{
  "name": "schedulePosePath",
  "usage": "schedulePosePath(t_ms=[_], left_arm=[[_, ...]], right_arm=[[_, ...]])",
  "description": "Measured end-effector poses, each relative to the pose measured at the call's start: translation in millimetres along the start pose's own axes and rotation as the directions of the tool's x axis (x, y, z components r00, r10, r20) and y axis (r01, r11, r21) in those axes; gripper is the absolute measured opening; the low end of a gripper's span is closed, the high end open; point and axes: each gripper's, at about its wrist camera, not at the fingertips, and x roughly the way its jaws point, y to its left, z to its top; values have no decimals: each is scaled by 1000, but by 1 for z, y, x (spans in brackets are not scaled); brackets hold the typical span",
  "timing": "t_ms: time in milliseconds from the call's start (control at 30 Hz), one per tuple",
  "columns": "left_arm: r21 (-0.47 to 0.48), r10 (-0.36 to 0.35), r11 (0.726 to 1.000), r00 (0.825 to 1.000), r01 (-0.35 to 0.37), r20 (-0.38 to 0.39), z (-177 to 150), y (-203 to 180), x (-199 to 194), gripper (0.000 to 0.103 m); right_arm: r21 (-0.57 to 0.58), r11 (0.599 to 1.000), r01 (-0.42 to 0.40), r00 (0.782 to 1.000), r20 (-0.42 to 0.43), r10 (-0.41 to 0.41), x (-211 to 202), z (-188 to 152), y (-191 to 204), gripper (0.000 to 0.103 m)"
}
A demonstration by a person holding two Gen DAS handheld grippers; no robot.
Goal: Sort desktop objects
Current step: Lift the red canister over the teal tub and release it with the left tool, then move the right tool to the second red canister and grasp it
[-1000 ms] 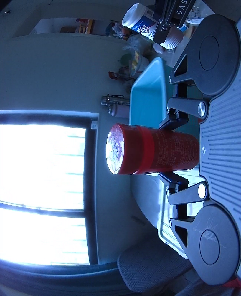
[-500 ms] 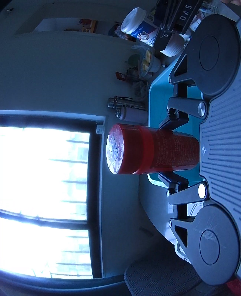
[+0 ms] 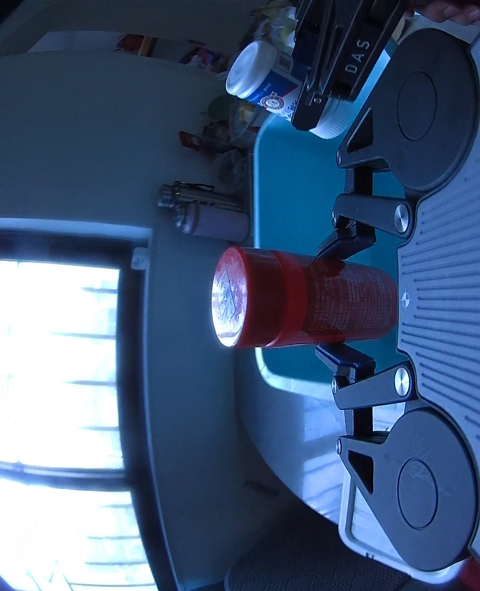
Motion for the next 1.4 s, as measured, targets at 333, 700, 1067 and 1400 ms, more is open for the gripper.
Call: schedulePosePath(t_ms=[333, 700, 1067, 1400], left_arm=[[-22, -35, 999, 999, 34, -29, -8, 5, 15, 58], [-17, 28, 999, 1000, -28, 3, -8, 2, -11, 77], [-54, 40, 998, 999, -39, 31, -11, 10, -60, 77], [-64, 57, 997, 997, -53, 60, -35, 15, -113, 77]], right_arm=[[4, 1000, -31, 997, -65, 31, 15, -11, 5, 68], [0, 1000, -29, 999, -25, 29, -10, -8, 1, 81], [12, 999, -39, 999, 33, 39, -59, -7, -2, 81], [38, 999, -37, 998, 49, 35, -104, -35, -9, 88]])
